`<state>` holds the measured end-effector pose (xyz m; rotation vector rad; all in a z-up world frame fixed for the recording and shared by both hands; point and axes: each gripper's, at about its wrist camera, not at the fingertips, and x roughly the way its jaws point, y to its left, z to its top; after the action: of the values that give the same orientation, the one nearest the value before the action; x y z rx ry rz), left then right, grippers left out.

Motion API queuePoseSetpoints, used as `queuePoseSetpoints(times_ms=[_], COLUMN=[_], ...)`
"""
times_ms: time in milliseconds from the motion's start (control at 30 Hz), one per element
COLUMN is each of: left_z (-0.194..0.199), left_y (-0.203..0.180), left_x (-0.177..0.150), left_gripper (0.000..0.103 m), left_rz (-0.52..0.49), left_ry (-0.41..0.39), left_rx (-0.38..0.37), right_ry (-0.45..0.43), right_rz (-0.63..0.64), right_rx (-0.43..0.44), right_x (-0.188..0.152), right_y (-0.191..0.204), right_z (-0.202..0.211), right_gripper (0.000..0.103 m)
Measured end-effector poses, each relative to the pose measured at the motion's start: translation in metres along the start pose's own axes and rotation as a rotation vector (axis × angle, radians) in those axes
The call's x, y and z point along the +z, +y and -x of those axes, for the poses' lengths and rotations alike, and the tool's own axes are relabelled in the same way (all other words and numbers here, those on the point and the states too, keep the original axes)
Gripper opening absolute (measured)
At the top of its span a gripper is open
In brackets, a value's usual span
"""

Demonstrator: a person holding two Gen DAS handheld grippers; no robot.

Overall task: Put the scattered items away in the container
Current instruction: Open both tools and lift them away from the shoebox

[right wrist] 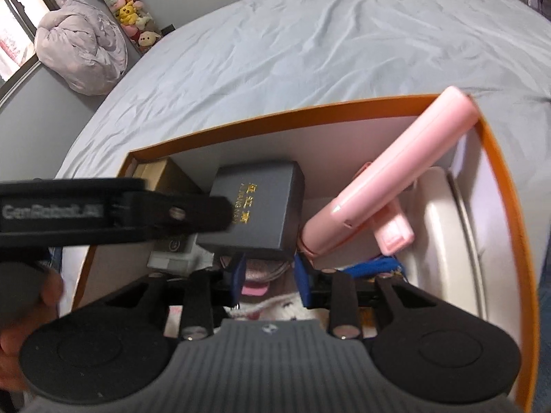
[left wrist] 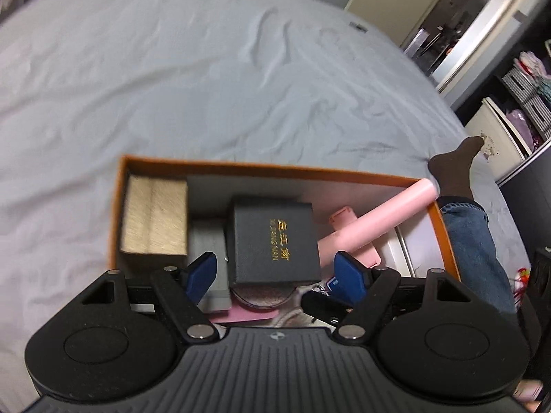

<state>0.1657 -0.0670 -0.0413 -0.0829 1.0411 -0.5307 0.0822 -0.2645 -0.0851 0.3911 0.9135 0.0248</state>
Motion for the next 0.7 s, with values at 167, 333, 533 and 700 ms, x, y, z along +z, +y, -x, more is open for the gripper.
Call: queuePoseSetpoints(times_ms=[167,333,533,700], left_z=[0.034,0.060,0.079,0.087], left_y=[-0.005,-0.006,-0.012,-0.017], left_x=[-0.020,-0.048,-0.081,-0.108], left_gripper=[0.089,0.089,0.089,0.089], left_rz=[-0.075,-0.103,-0.155,-0.181], left_ry=[-0.103,-0.174,-0.224,-0.284], left_rx=[0.076,0.139,0.158,0.193], right_ry=[-0.103,-0.204,-0.302,-0.323], right_rz=[0.033,0.060,0.038,0.024], right_rx=[-0.048,-0.070,-0.160,-0.223], right_x=[-0.015,-0.036,-0.062,-0.077], right_y=[0.005,0.009,0.003,0.000], right_z=[0.038,0.077,0.102,0.110], right_gripper=[0.056,0.067,0.071,0.072])
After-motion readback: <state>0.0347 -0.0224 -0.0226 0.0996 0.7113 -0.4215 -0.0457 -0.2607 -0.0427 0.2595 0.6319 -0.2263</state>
